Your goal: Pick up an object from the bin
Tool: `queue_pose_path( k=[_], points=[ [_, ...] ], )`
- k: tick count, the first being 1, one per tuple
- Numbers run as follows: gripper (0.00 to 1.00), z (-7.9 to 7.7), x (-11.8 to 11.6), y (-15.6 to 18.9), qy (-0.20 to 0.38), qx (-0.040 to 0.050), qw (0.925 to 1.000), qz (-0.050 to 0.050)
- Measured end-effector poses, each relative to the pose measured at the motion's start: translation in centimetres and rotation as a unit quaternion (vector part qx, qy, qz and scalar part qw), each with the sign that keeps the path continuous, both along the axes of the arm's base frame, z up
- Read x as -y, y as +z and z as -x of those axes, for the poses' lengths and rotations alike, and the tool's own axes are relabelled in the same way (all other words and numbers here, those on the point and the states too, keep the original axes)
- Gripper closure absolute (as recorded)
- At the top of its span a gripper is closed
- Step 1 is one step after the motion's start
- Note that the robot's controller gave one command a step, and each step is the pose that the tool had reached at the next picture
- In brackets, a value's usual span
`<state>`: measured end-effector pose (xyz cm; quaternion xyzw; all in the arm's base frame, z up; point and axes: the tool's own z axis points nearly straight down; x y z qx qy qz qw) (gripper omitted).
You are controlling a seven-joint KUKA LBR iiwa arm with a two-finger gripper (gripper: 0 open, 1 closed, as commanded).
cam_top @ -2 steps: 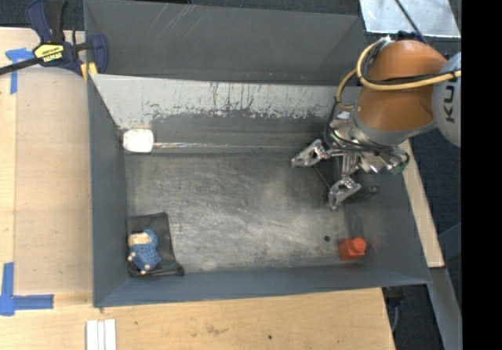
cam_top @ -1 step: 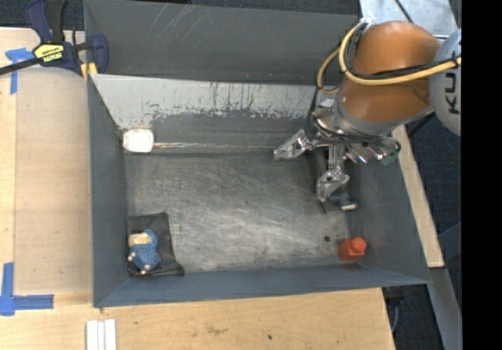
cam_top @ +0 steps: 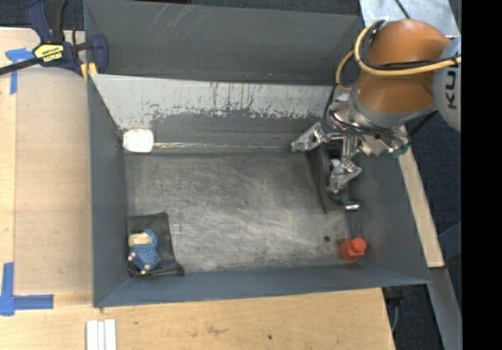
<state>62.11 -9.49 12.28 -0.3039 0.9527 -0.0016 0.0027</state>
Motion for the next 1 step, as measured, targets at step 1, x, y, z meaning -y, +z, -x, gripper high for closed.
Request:
queue_pose_path(
  k=[1],
  points=[
    [0.00,-0.35,5.32,-2.29,0.013,0.0012,0.9999,-0.002]
  ],
)
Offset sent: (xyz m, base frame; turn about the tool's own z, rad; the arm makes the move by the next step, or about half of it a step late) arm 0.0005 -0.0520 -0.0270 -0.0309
